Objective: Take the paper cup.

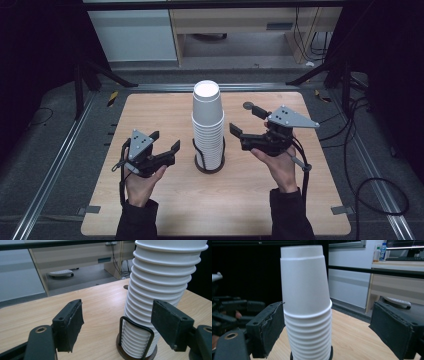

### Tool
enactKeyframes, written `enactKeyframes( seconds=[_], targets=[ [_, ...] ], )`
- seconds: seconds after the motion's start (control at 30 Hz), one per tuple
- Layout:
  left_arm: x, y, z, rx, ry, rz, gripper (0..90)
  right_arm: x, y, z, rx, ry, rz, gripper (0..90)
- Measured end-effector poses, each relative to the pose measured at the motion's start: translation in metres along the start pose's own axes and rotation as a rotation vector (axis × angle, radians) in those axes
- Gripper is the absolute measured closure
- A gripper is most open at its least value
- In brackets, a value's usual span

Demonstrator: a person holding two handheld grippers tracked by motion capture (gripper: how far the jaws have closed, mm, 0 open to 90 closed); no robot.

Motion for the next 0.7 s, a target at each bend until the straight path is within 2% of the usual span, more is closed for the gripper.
enactKeyframes(
  seconds=[0.33,0.43,0.6,0.7],
  targets=[
    [0.009,-0.004,0.0,0.0,0.001,0.04,25.5,-0.009,-0.031,0.012,-0.037,0.026,0.041,11.5],
    [0.017,-0.004,0.003,-0.008,0.013,0.051,25.4,-0.01,-0.042,0.016,-0.047,0.026,0.059,10.1],
    [0.03,-0.004,0.006,-0.008,0.035,0.063,25.0,-0.01,-0.058,0.02,-0.063,0.057,0.087,7.9],
    [0.036,-0.005,0.005,-0.005,0.05,0.066,24.8,-0.011,-0.065,0.023,-0.082,0.044,0.086,7.0]
  ],
)
Point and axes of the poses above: each handheld gripper's, and its own axes: y roughly backward along the jaws, x roughly out of its underside, z roughly to its left, the point moved 4 cm from there along -y, roughly forward along the jaws, and after that the axes turned 5 degrees about -z, right-handed, at the moved point
